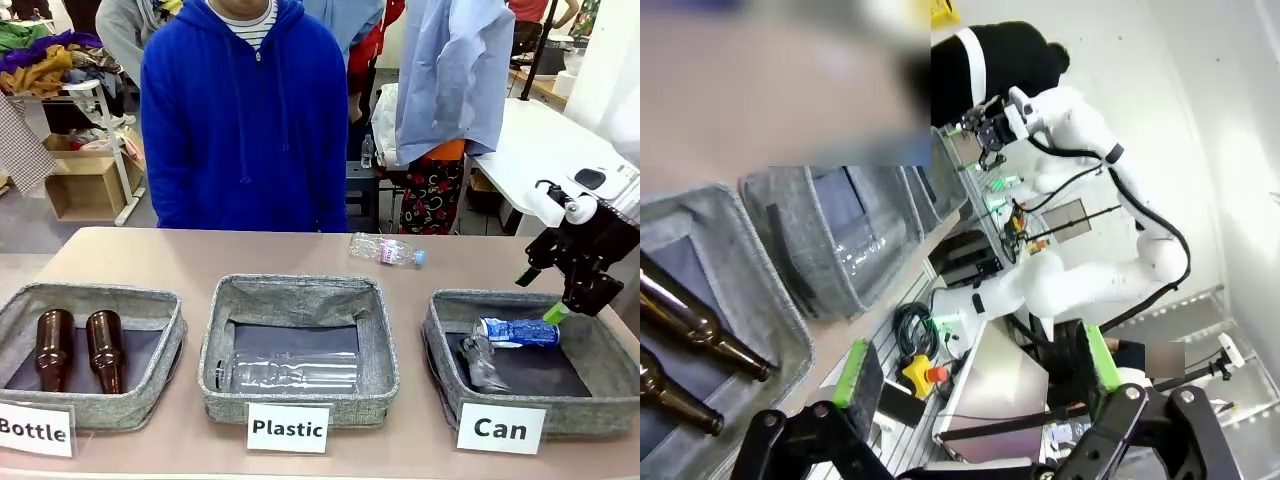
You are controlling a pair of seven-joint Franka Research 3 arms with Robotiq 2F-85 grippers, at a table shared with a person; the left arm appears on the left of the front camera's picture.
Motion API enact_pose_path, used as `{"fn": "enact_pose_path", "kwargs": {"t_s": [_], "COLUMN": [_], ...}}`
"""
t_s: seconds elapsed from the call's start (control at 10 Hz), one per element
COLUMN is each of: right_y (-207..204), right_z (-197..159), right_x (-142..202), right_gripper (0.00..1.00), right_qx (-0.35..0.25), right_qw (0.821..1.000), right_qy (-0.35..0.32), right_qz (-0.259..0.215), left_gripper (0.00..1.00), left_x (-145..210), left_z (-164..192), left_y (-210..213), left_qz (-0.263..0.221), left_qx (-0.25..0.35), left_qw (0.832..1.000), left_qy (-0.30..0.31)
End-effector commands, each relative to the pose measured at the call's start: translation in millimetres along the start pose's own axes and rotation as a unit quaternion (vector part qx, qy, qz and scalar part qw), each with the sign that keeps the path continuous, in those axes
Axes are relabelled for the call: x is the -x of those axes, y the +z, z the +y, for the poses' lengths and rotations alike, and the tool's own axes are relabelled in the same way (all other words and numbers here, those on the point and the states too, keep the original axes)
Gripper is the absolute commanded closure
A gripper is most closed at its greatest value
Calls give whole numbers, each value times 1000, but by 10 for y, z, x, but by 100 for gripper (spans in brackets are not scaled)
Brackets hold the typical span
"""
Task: Sort the can waste into the basket.
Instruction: Pick up the can waste from the table and place it in the right Fabric basket.
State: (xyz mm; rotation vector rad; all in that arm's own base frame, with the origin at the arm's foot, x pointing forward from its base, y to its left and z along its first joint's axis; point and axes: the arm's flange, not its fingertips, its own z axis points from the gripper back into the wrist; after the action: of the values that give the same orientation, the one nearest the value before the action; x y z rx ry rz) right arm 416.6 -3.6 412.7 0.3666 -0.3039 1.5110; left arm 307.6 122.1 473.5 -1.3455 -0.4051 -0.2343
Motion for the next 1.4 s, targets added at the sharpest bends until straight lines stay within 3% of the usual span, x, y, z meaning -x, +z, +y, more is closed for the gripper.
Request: {"fn": "enact_pose_path", "kwargs": {"t_s": [0.0,0.2,0.3,0.4,0.5,0.6,0.7,0.9,1.0,1.1,1.3], "right_y": [16,78,159,287,368,331,209,-7,-32,58,58], "right_z": [-42,-107,-164,-285,-358,-437,-501,-523,-567,-529,-529], "right_x": [-43,-90,-170,-296,-334,-326,-317,-215,-124,-185,-185], "right_gripper": [0,0,0,0,0,0,0,0,0,0,0], "right_qx": [9,15,35,136,116,40,-7,-29,-25,-35,-35], "right_qw": [1000,995,971,870,786,721,689,657,633,825,825], "right_qy": [-17,-55,-139,-341,-460,-539,-585,-652,-670,-491,-491], "right_qz": [-10,-86,-189,-330,-395,-434,-428,-378,-388,-278,-278], "left_gripper": [0,0,0,0,0,0,0,0,0,0,0], "left_x": [18,18,18,18,18,18,18,18,18,18,18], "left_z": [-71,-71,-71,-71,-71,-71,-71,-71,-71,-71,-71], "left_y": [80,80,80,80,80,80,80,80,80,80,80], "left_qz": [-16,-16,-16,-16,-16,-16,-16,-16,-16,-16,-16], "left_qx": [9,9,9,9,9,9,9,9,9,9,9], "left_qw": [1000,1000,1000,1000,1000,1000,1000,1000,1000,1000,1000], "left_qy": [-5,-5,-5,-5,-5,-5,-5,-5,-5,-5,-5]}}
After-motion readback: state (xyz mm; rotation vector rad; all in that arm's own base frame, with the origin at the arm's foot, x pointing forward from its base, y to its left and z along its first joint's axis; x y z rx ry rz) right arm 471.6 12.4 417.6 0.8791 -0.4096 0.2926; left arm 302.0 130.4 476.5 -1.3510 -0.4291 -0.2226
